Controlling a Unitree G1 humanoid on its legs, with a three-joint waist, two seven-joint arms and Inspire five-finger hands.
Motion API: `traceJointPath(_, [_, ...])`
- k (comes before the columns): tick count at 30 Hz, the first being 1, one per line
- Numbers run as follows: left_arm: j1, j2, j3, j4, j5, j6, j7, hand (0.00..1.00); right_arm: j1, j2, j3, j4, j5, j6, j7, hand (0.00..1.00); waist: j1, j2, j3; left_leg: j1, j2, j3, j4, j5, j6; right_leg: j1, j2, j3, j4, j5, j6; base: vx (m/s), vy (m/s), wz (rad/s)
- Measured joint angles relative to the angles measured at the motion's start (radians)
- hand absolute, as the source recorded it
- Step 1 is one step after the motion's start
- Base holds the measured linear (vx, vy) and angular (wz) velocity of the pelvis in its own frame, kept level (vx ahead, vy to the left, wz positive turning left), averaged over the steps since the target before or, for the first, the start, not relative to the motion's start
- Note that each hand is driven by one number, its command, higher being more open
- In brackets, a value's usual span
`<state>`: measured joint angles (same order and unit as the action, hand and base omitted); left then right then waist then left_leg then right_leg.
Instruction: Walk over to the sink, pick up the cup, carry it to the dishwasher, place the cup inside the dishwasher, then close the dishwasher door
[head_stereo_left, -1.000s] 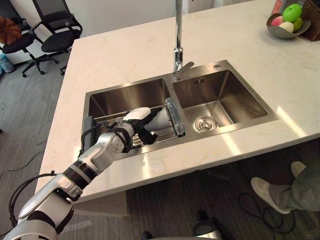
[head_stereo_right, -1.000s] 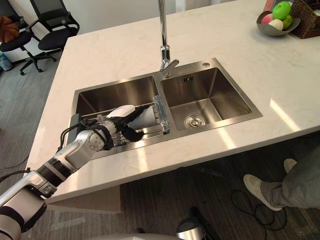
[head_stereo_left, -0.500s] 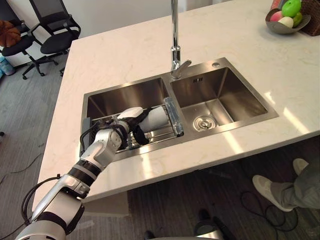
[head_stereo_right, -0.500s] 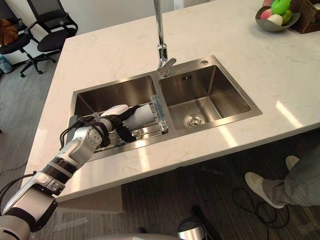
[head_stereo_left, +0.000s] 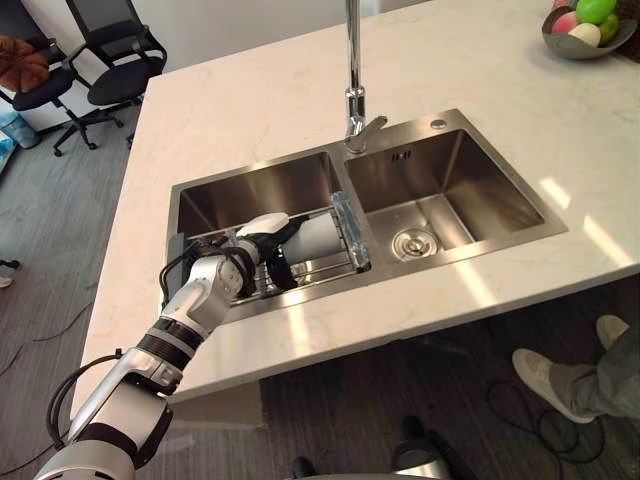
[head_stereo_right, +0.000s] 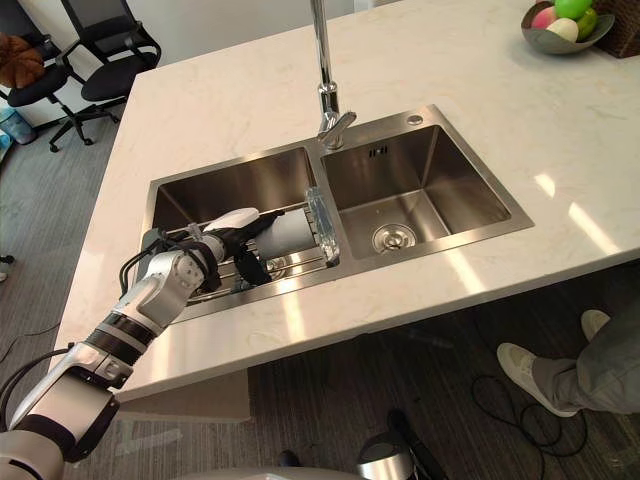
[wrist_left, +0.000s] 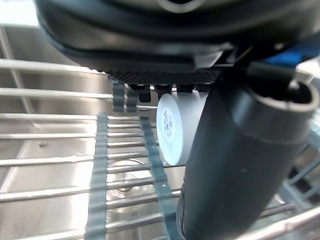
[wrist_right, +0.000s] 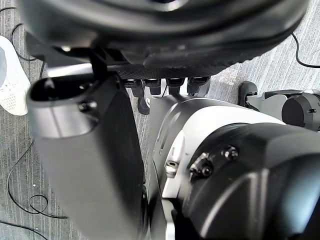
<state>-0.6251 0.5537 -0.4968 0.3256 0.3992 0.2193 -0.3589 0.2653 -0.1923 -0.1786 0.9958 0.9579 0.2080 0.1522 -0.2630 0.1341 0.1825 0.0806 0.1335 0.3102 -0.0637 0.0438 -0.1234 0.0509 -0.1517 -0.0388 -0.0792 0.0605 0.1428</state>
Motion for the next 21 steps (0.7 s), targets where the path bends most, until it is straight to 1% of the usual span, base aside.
traceJointPath(1, [-0.010, 0.004, -0.010, -0.013, -0.016, 0.033, -0.015, 1.00, 0.000, 0.001, 0.000, 0.003, 0.000, -0.005, 0.001, 1.00, 0.000, 0.000, 0.000, 0.000, 0.000, -0.001, 0.000, 0.000, 0.001, 0.002, 0.000, -0.001, 0.000, 0.000, 0.000, 0.00, 0.000, 0.00])
traceJointPath(3, [-0.025, 0.004, -0.011, -0.019, -0.017, 0.069, -0.044, 1.00, -0.001, 0.003, 0.000, 0.006, 0.000, -0.010, 0.002, 1.00, 0.000, 0.000, 0.000, 0.001, -0.001, -0.003, 0.001, 0.000, 0.002, 0.006, 0.000, -0.003, -0.002, 0.000, 0.001, 0.00, 0.000, 0.00])
traceJointPath(8, [-0.042, -0.015, -0.010, -0.017, 0.000, 0.124, -0.077, 1.00, -0.015, 0.002, 0.013, 0.015, -0.001, -0.016, 0.001, 1.00, 0.000, -0.001, 0.000, 0.005, -0.001, -0.007, 0.004, -0.001, 0.002, 0.013, -0.001, -0.004, -0.004, 0.001, 0.001, 0.00, 0.000, 0.00])
traceJointPath(14, [-0.041, -0.053, -0.001, -0.009, 0.094, 0.133, -0.078, 1.00, -0.018, 0.002, 0.017, 0.017, -0.001, -0.016, -0.001, 1.00, 0.002, -0.004, 0.001, 0.007, -0.001, -0.010, 0.004, -0.003, 0.001, 0.015, -0.001, -0.005, -0.006, 0.001, 0.001, 0.00, 0.000, 0.00])
traceJointPath(21, [-0.031, -0.084, 0.055, -0.004, 0.113, 0.136, -0.104, 1.00, -0.022, 0.001, 0.029, 0.013, 0.001, -0.013, -0.013, 1.00, 0.003, -0.009, 0.004, 0.006, -0.001, -0.014, 0.004, -0.003, 0.001, 0.015, -0.001, -0.006, -0.006, 0.001, 0.001, 0.00, 0.000, 0.00])
